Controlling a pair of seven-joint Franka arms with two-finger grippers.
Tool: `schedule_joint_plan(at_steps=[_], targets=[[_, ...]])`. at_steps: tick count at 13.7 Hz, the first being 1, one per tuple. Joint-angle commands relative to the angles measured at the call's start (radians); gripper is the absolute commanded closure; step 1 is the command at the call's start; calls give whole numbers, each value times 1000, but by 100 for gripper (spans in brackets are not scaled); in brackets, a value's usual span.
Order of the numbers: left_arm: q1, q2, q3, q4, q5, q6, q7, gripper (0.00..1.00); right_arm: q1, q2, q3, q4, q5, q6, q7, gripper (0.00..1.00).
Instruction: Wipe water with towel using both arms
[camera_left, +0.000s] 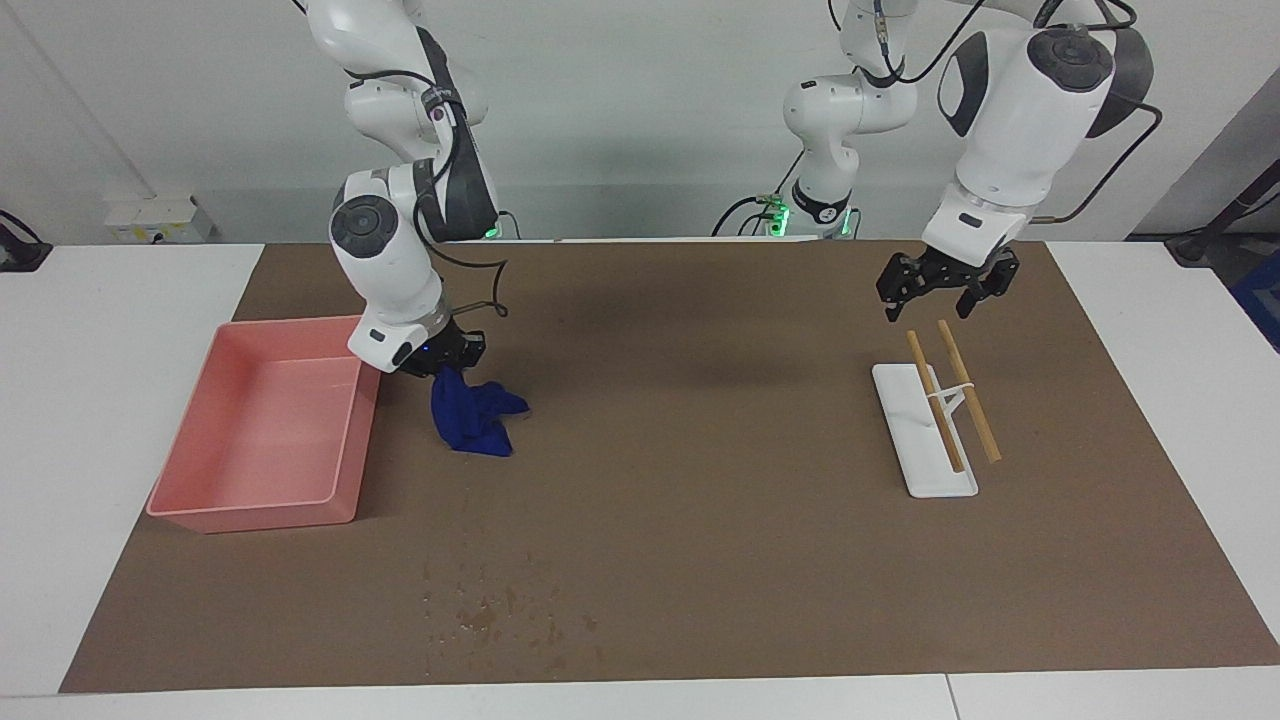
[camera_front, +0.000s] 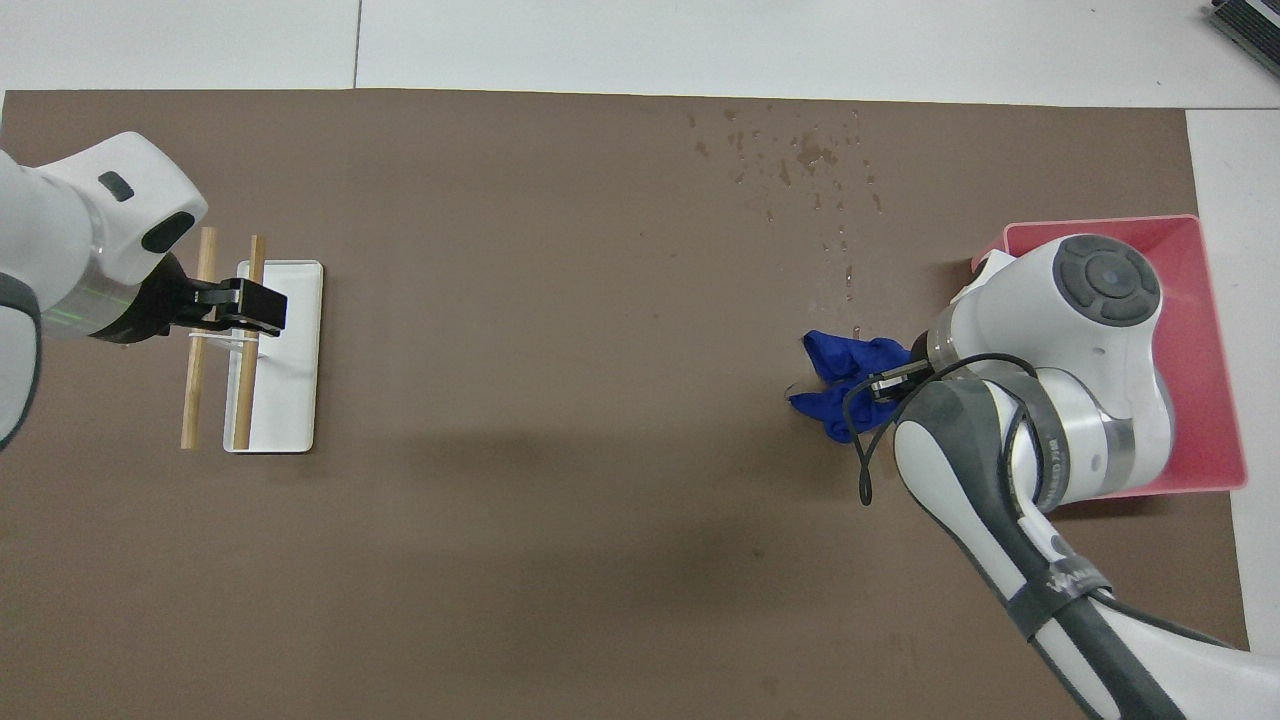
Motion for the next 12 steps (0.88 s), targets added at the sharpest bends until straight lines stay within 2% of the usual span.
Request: schedule_joint_plan(at_steps=[1, 3, 8, 12], targets=[[46, 69, -8, 154, 7, -154, 81, 0, 15, 52, 4, -9, -81, 116, -40, 100], [54, 63, -5, 153, -31, -160, 70, 0, 1, 97, 4, -4, -115, 222, -94, 100], [57, 36, -4, 105, -30, -160, 68, 0, -10, 204, 4, 30, -123, 389, -126, 100], [60, 33, -4, 105, -30, -159, 68, 0, -10, 266, 6, 24, -119, 450, -120, 100]])
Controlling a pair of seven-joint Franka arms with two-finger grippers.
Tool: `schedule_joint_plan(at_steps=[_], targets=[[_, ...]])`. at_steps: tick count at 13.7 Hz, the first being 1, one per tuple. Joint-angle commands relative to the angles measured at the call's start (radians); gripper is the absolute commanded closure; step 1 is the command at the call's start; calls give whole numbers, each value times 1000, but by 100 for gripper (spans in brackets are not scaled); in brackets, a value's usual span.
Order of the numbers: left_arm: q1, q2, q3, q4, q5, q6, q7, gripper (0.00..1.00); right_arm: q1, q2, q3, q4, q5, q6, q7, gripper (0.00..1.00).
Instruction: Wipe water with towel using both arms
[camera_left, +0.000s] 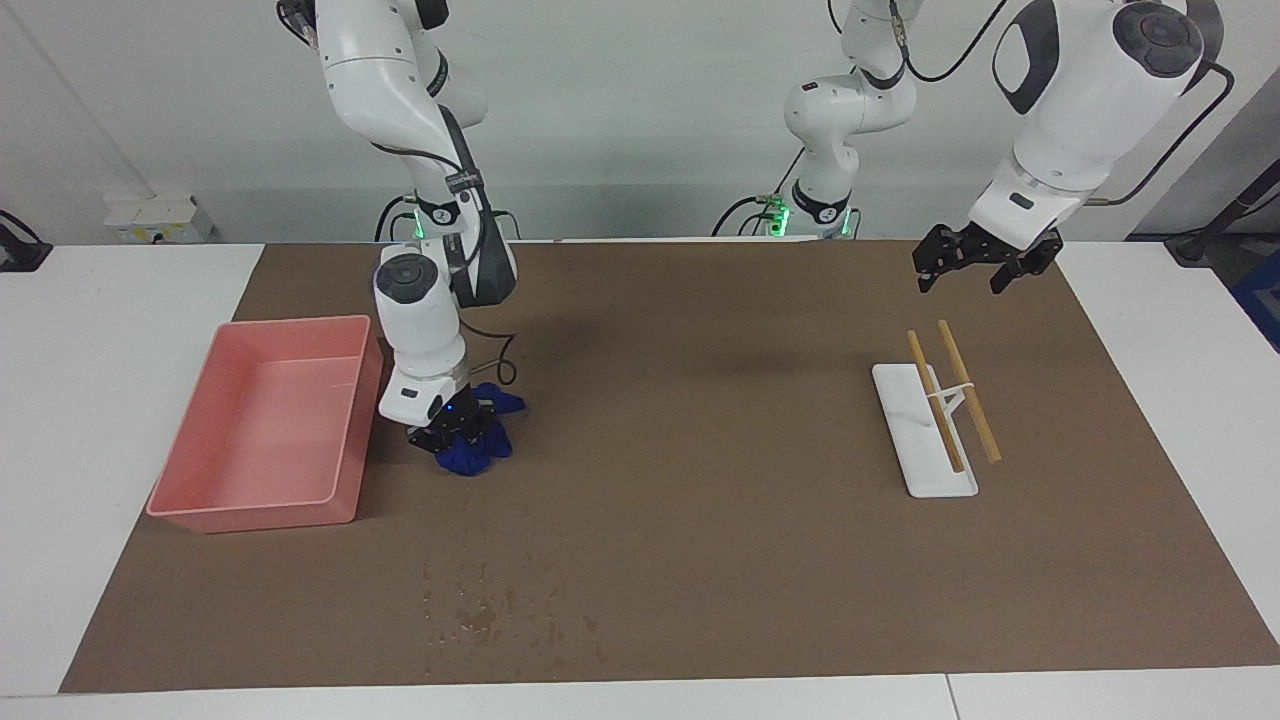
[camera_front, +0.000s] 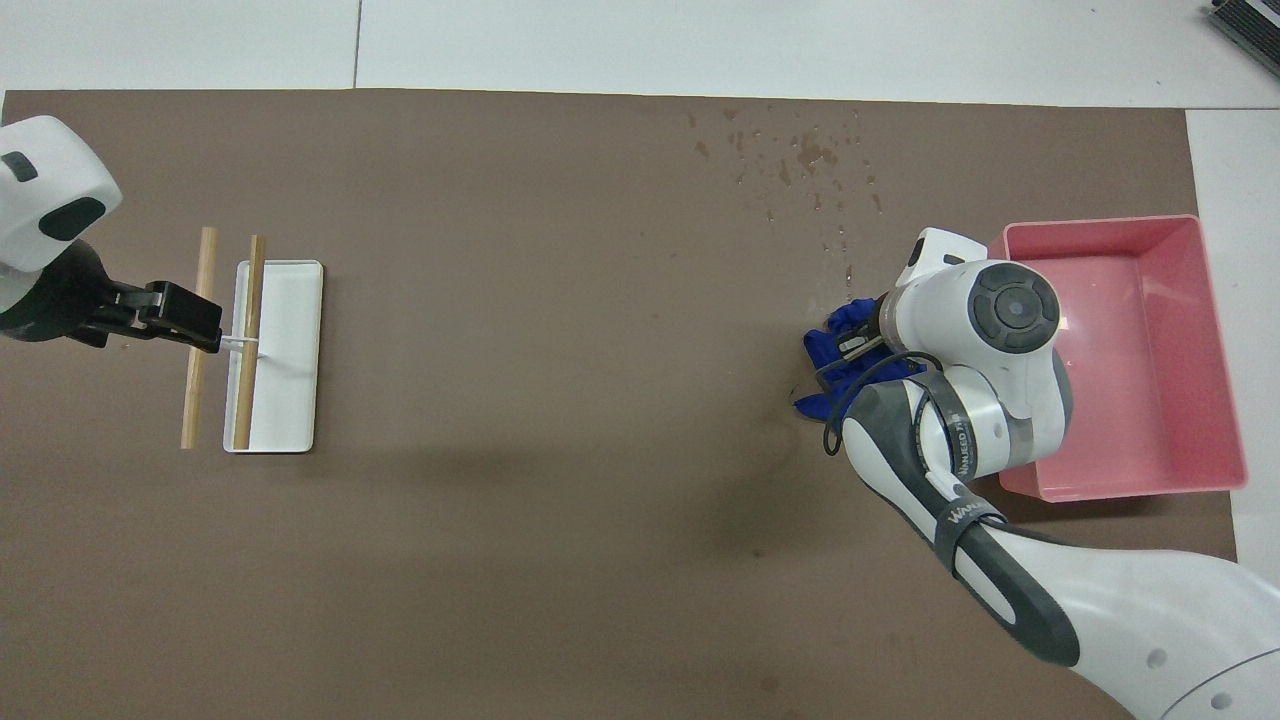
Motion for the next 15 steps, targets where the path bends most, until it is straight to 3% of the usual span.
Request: schedule_joint_plan(at_steps=[1, 3, 7, 10, 13, 15], targets=[[7, -8, -2, -3, -12, -15, 8, 0, -13, 85, 11, 8, -19, 42, -8, 100], [6, -8, -2, -3, -12, -13, 8, 0, -24, 85, 11, -21, -5, 16, -5, 100], [6, -11, -2, -11, -12, -12, 9, 0, -44, 61, 14, -41, 51, -212, 24, 100], [-8, -11, 9, -13, -21, 13, 14, 0, -45, 45, 14, -41, 71, -317, 41, 100], [-187, -37, 229, -8, -56, -16, 26, 0, -59, 30, 13, -46, 152, -406, 70, 100], [-162, -45, 213, 0, -67, -16, 46, 0, -75, 7, 13, -97, 180, -435, 70, 100]])
